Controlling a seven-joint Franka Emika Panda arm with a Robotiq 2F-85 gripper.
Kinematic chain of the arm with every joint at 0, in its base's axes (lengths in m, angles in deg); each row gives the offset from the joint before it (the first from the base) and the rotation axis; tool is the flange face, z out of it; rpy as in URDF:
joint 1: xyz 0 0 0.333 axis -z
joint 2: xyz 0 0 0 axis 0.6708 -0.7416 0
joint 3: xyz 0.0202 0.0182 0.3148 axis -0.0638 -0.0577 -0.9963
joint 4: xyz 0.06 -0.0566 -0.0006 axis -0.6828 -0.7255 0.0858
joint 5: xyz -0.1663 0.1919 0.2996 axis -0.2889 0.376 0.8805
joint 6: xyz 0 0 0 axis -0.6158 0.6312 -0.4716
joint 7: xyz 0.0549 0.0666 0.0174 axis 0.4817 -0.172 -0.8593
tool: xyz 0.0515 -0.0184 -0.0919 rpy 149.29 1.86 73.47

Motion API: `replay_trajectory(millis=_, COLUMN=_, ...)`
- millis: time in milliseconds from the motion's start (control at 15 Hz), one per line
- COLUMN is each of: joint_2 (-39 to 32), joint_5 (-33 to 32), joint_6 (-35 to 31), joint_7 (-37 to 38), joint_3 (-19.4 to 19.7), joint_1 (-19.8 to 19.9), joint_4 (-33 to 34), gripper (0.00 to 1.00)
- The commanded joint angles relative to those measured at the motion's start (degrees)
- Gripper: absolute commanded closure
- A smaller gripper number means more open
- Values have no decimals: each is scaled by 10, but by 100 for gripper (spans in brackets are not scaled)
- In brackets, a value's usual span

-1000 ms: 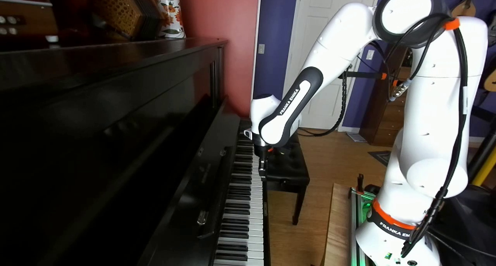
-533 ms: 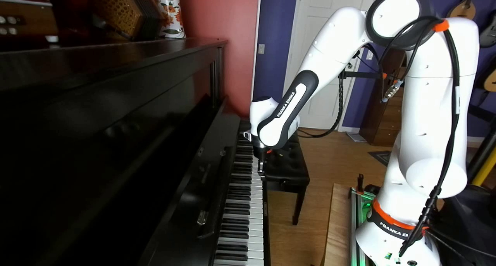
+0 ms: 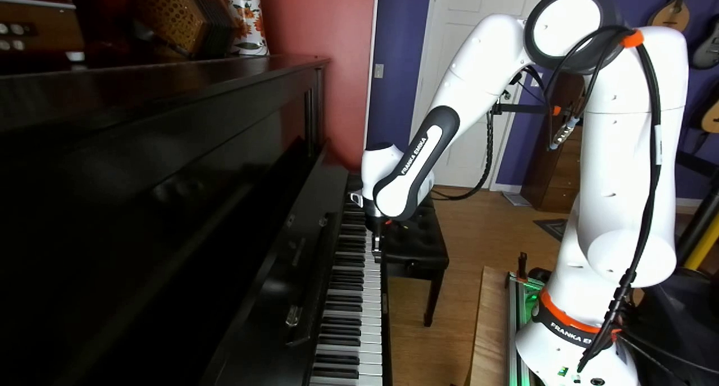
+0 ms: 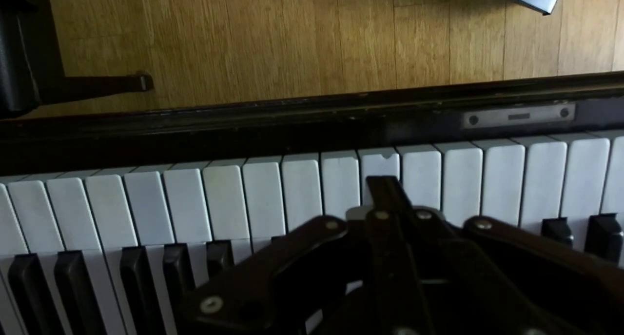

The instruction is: Press a white button in the middle of the piano

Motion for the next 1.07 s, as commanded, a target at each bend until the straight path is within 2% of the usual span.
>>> replay_trajectory(millis=0, joint_2=-28, joint_5=-7, joint_6=-26, joint_7=-16, joint_3=-11, joint_1=16, joint_4=6, gripper=100)
replay_trajectory(millis=1000, joint_2=-73, joint_5=-34, joint_6=-64, joint_7=-35, joint_3=-17, joint_1=36, joint_4=20, gripper=100)
